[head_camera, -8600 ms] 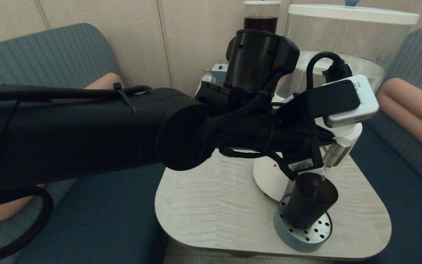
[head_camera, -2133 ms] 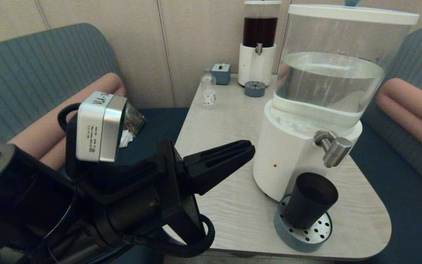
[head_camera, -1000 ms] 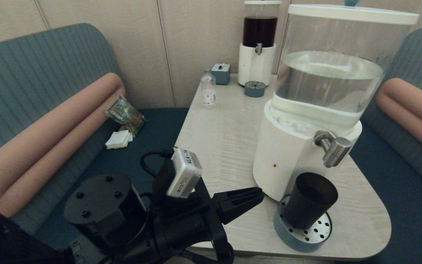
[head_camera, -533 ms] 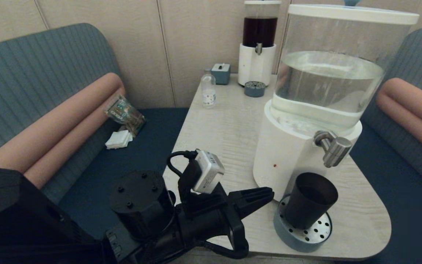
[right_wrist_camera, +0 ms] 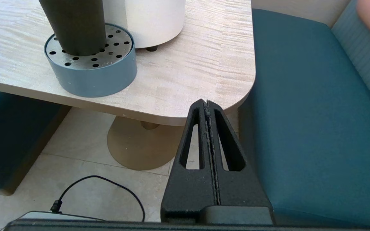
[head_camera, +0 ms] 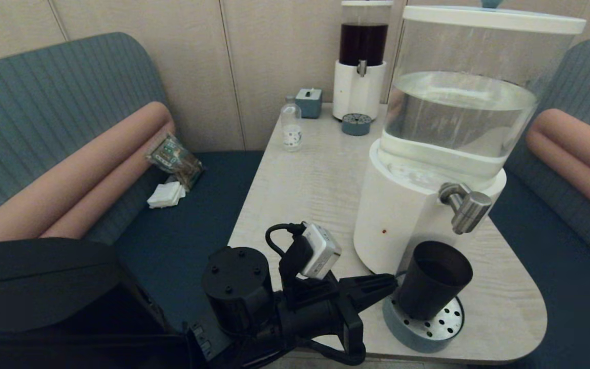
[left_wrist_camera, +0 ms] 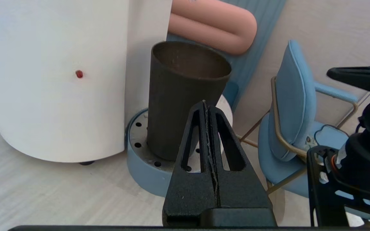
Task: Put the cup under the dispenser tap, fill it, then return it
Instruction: Place the cup next to the water dispenser
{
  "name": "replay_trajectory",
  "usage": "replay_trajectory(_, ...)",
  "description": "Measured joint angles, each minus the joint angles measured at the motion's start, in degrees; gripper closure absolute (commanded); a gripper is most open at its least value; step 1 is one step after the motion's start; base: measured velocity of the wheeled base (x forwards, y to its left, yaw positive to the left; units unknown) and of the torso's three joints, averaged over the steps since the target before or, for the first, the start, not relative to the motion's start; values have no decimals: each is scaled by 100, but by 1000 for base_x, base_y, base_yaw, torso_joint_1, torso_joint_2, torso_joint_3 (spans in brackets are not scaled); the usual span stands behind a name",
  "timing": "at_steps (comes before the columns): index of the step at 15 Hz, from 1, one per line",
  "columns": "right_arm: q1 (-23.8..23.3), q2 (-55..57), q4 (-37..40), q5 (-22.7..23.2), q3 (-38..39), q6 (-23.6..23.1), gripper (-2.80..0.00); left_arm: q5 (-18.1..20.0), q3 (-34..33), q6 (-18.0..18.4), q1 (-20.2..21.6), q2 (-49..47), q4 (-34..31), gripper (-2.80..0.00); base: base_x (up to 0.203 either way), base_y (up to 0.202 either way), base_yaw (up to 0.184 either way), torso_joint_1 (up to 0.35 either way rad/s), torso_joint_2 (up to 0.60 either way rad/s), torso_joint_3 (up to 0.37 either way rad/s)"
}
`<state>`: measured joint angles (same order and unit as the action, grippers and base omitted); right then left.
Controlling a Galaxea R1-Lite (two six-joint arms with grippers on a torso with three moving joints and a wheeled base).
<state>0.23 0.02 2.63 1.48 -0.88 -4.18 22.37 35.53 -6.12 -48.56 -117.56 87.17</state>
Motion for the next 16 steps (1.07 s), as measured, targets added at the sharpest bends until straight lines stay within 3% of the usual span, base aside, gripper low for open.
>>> replay_trajectory(1,1,0,0,0,0,0,0,0,24,4,-1,-42,0,0,0,0,0,0,0,0)
replay_trajectory(2,-1,0,1,-2,0,0,0,1,43,1,-4,-76,1,-280,0,0,0,0,0,0)
replay_trajectory(16,1,0,0,0,0,-2,0,-16,1112,-23,-49,-963,1,-280,0,0,0,0,0,0)
